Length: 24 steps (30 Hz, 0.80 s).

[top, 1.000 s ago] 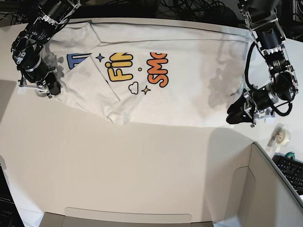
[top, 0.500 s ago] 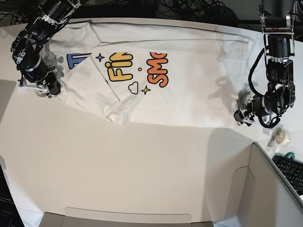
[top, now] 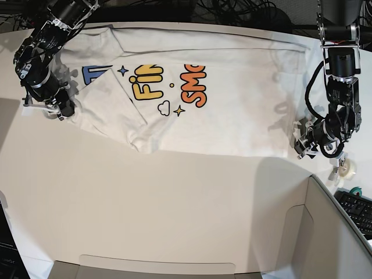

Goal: Layout the t-shirt on the table in an organized manner, then fold the t-shirt properly
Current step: 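Lower the left gripper to the shirt hem corner near the orange print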

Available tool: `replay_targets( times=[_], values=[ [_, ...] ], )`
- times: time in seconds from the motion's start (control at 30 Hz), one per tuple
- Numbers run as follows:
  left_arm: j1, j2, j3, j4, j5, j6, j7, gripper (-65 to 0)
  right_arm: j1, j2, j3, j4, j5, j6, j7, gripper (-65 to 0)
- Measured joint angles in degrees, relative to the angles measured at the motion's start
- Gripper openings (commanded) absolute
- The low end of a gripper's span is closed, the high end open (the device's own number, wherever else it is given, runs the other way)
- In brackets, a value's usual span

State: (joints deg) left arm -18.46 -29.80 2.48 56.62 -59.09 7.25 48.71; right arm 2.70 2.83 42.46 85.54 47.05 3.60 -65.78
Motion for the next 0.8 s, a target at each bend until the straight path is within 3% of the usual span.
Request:
replay_targets(
  times=[0.27, 0.5, 0.63, 0.8],
  values=[
    [-0.3, 4.4, -0.2, 0.2, -0.2, -0.3, -0.9, -43.2, 0.0, 0.0, 0.0, 0.0, 0.0, 0.0, 0.0, -65.0],
    [-0.4, 5.6, -0.2, 0.3, -0.6, -0.8, -0.8, -43.1, 0.0, 0.0, 0.0, 0.0, 0.0, 0.0, 0.0, -65.0],
    [-0.2, 6.4, -0.4, 0.1, -0.9, -8.0, -0.7, -43.1, 0.0, 0.0, 0.0, 0.0, 0.0, 0.0, 0.0, -65.0],
    [-0.1, 6.8, -0.4, 0.0, -1.1, -8.6, -0.5, -43.9, 0.0, -0.2, -0.1, 0.0, 0.0, 0.0, 0.0, -65.0]
  ],
)
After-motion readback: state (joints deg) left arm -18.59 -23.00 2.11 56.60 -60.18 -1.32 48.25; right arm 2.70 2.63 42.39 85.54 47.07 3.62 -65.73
